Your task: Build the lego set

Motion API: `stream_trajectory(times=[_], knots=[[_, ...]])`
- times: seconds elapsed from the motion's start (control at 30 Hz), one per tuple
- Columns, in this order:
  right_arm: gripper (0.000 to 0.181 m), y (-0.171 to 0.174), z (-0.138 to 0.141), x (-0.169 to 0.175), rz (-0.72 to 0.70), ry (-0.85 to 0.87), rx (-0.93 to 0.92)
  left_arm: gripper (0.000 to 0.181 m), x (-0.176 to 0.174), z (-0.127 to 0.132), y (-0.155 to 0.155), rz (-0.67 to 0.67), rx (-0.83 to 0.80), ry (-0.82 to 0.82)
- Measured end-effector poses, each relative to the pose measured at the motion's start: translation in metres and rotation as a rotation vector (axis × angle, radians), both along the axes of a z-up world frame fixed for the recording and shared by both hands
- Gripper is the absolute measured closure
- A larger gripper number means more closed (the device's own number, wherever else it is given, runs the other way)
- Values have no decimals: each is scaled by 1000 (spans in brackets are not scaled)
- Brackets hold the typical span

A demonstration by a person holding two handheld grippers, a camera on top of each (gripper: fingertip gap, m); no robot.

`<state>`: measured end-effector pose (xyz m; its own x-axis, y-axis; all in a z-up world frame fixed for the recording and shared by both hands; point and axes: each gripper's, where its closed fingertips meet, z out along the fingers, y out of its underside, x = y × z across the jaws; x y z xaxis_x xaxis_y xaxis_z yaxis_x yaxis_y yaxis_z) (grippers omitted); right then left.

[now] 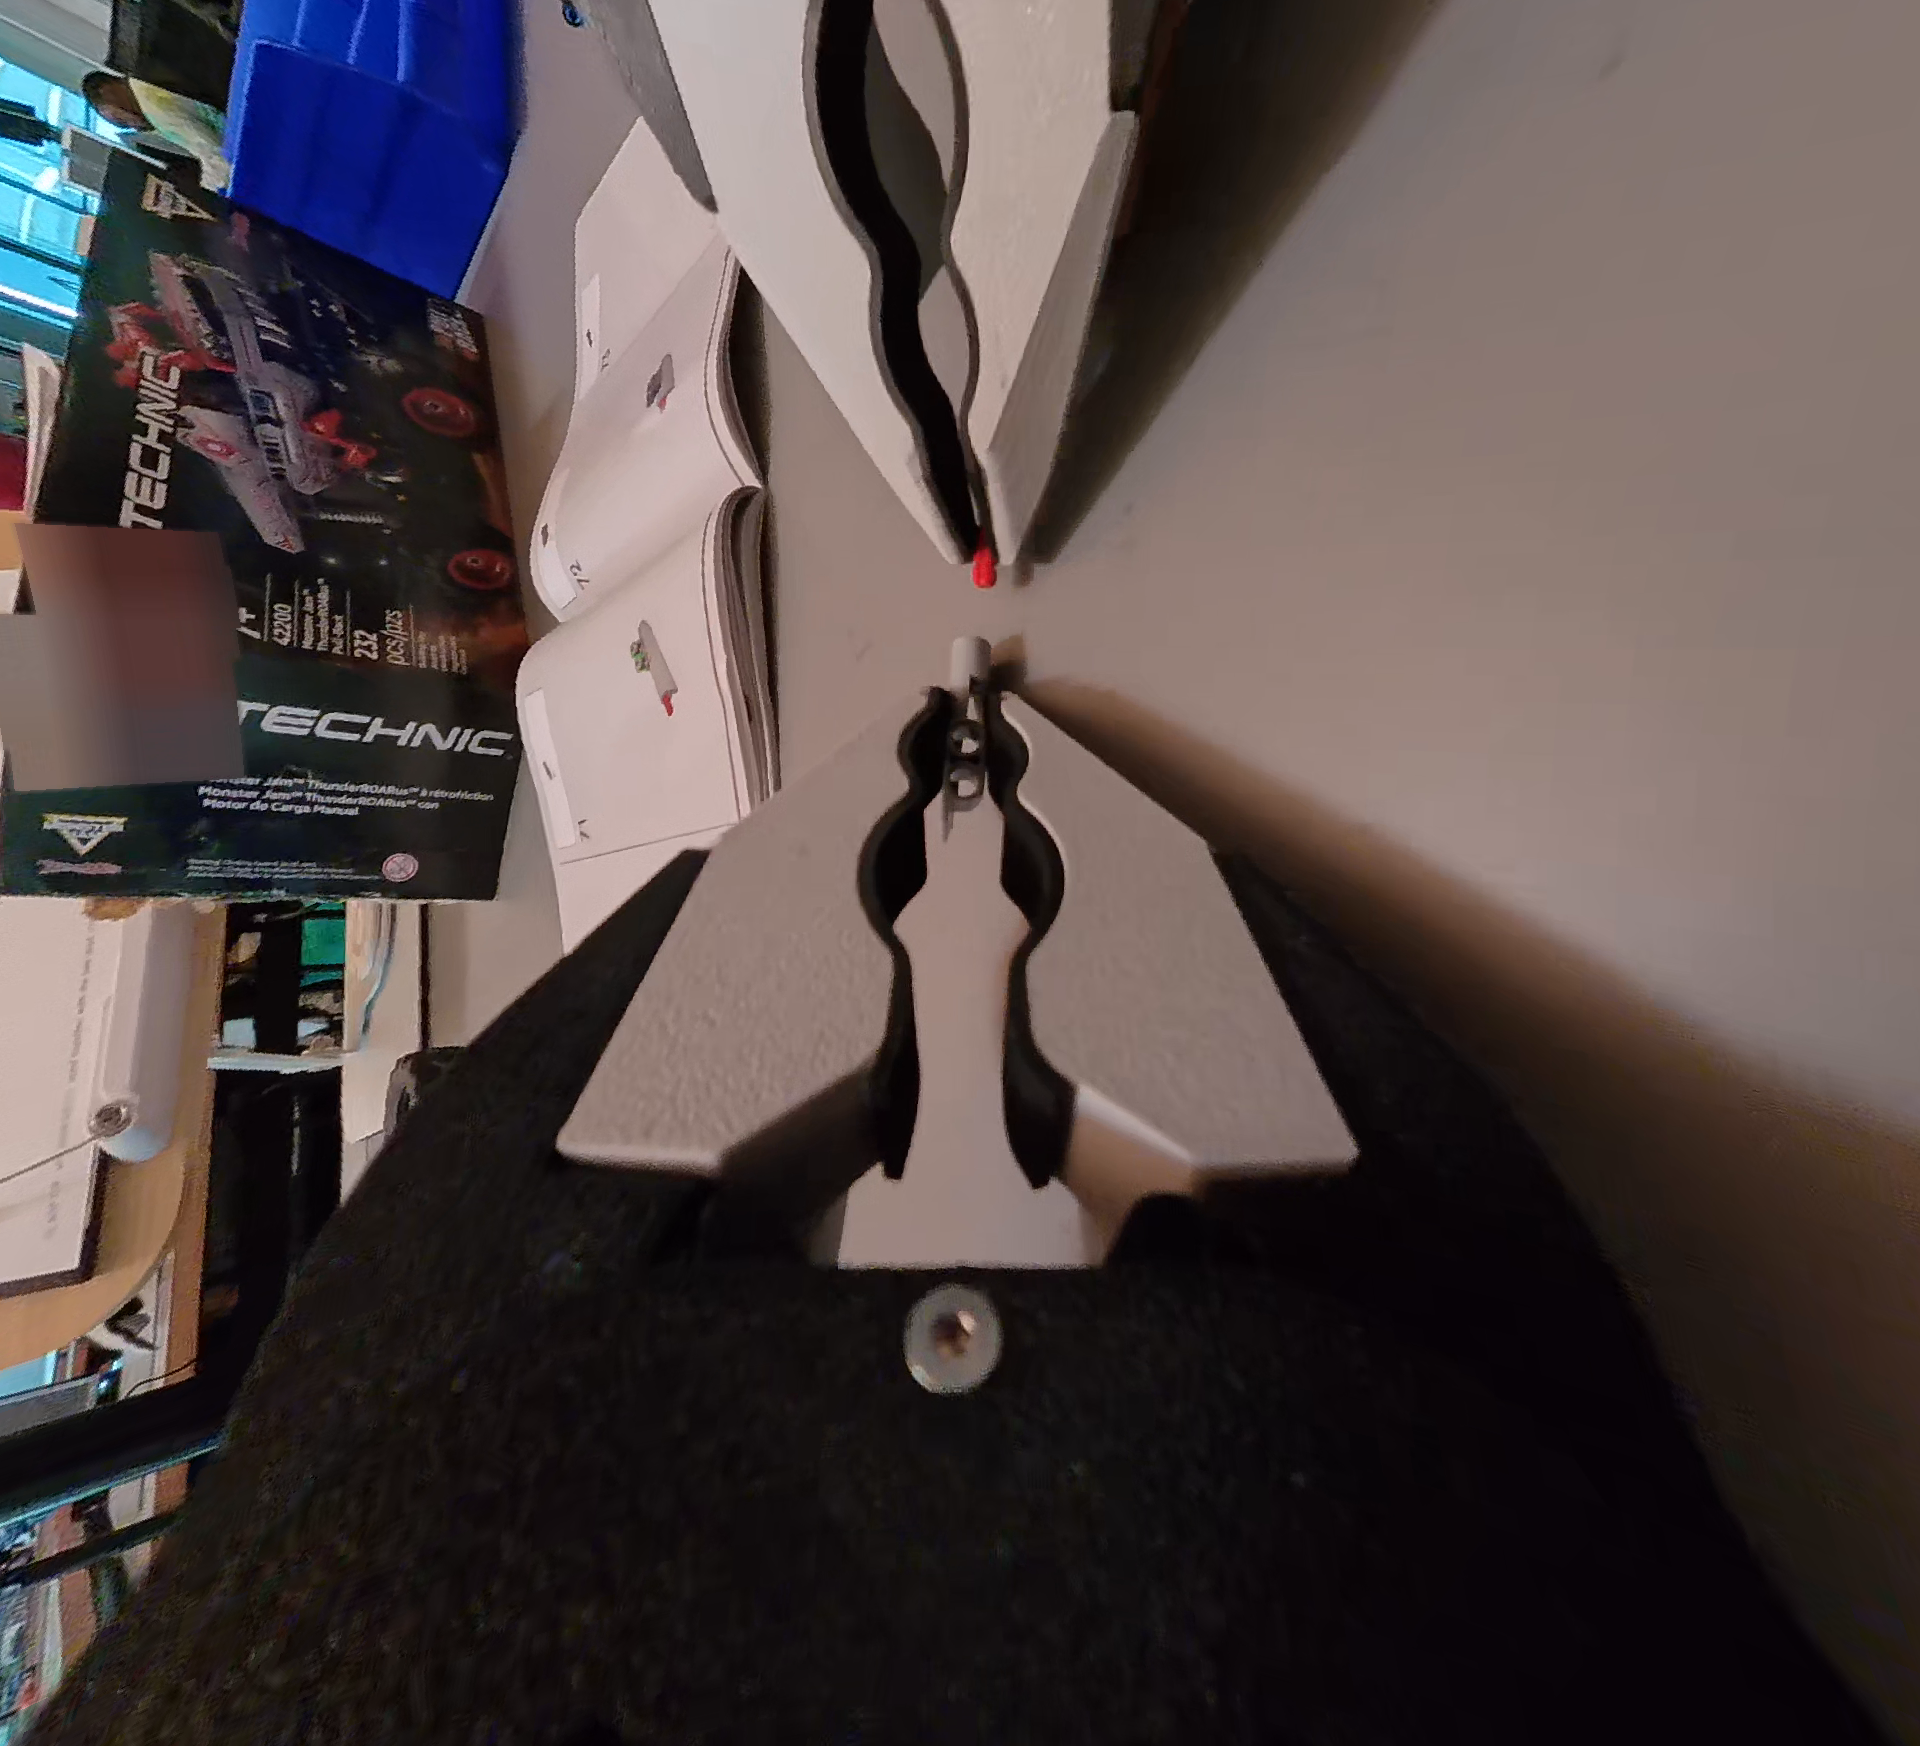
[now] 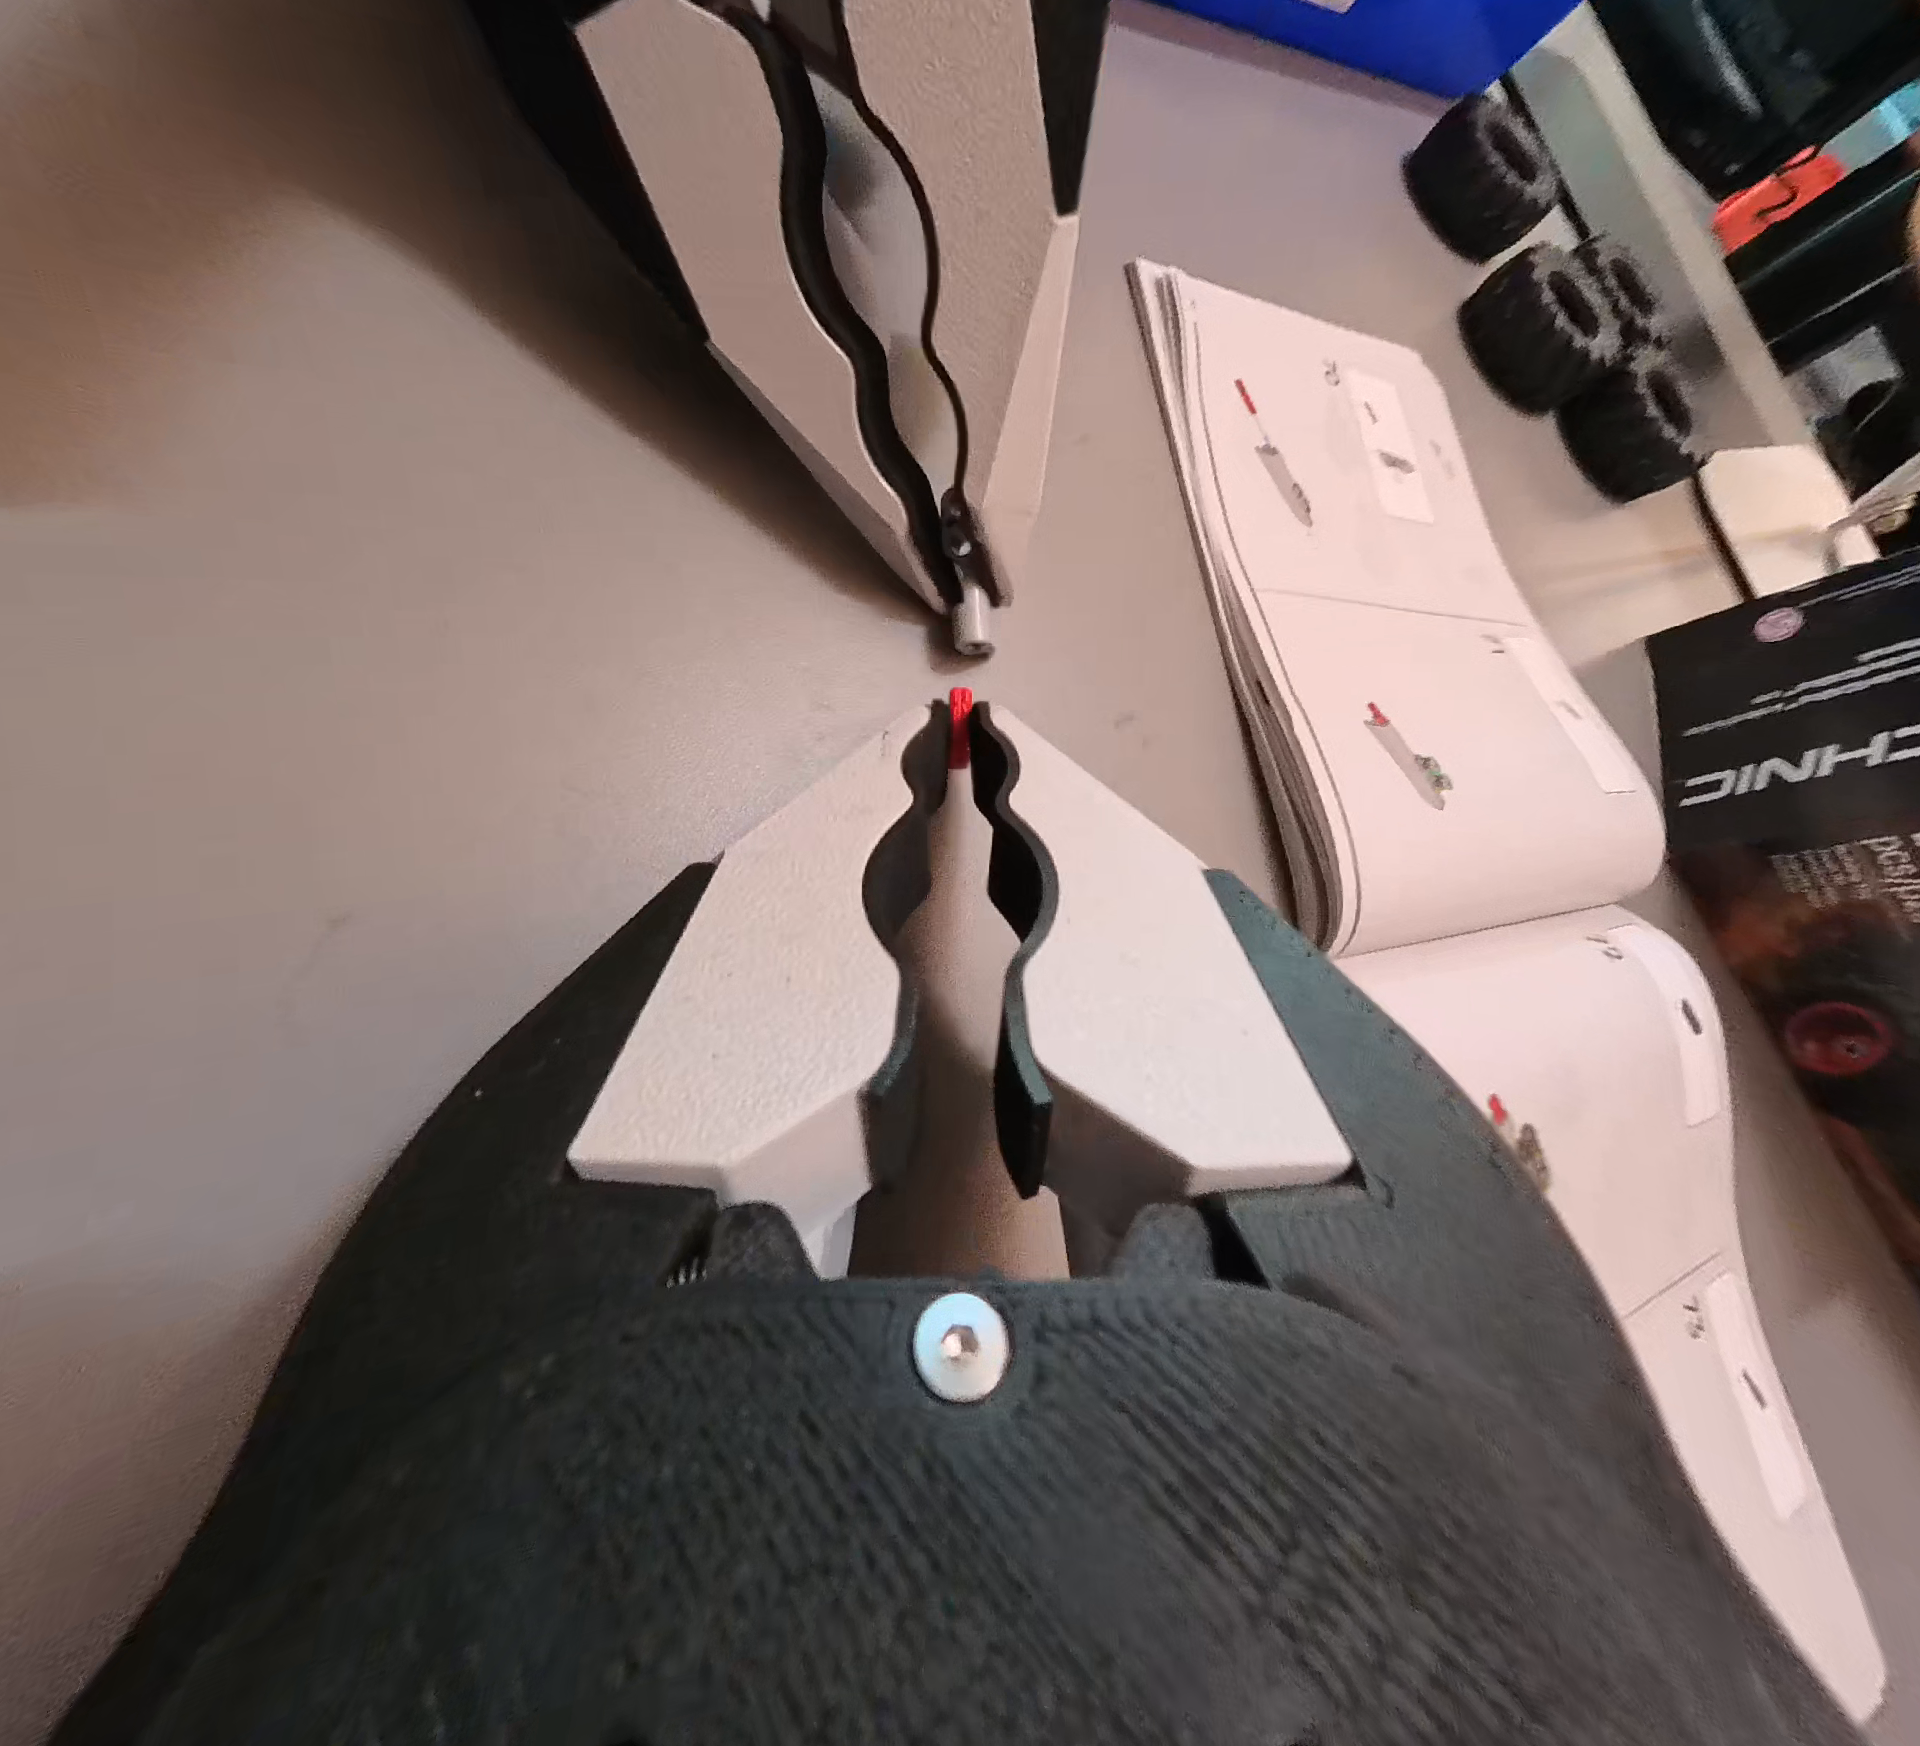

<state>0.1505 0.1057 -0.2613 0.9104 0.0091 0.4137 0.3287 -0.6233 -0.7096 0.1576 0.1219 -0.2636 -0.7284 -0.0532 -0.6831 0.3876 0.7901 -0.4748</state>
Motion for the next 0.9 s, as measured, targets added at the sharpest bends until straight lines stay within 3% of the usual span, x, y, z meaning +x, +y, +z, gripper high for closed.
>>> stream_trajectory(times=[0.03, 0.17, 0.57, 0.9], knots=[[178, 1, 4, 0, 1, -16, 22, 177, 1, 0, 0, 3, 3, -3], [179, 0, 16, 4, -17, -44, 98, 177, 5, 1, -1, -2, 0, -53], [179, 2, 9, 2, 2, -77, 54, 177, -2, 10, -9, -65, -147, 27], [179, 4, 11, -2, 22, -83, 70, 177, -3, 10, -7, -69, -153, 57]])
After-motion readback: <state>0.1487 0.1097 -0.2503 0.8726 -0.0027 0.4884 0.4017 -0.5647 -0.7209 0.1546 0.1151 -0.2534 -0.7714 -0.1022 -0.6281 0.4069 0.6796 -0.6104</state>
